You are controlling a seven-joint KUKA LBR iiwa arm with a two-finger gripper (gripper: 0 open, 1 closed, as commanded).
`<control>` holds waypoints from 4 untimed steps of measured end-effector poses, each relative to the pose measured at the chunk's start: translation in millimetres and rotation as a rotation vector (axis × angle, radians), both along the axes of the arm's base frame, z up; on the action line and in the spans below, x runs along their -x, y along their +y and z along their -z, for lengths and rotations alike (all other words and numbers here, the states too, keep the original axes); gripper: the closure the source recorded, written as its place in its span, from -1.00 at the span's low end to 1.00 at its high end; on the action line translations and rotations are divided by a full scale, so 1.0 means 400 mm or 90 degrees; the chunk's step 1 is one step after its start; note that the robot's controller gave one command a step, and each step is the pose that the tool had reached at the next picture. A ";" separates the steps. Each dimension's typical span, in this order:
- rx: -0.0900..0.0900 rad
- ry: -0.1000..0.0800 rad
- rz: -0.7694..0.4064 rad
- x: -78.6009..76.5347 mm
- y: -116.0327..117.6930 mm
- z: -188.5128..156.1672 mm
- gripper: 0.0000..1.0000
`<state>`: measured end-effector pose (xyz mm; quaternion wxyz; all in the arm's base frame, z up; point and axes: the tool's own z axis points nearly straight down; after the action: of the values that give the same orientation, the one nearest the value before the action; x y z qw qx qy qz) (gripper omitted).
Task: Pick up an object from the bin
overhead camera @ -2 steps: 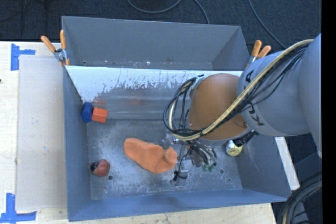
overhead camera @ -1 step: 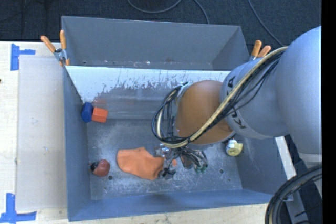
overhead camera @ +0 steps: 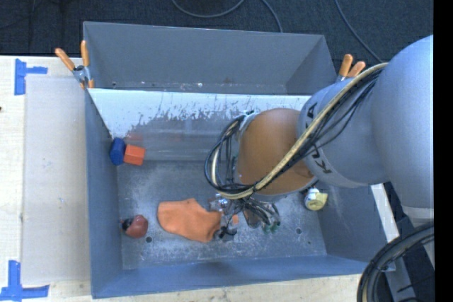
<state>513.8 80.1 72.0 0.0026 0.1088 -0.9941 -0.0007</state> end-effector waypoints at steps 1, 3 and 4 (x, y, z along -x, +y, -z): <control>0.000 0.000 0.001 0.000 0.000 0.000 1.00; 0.000 0.000 0.003 0.000 0.000 0.000 1.00; 0.000 0.000 0.003 0.000 -0.001 0.000 1.00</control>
Offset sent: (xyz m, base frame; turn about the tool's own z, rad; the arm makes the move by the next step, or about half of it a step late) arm 0.0000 0.0000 0.0000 0.0000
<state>513.8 79.9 72.0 0.0027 0.1062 -0.9943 -0.0008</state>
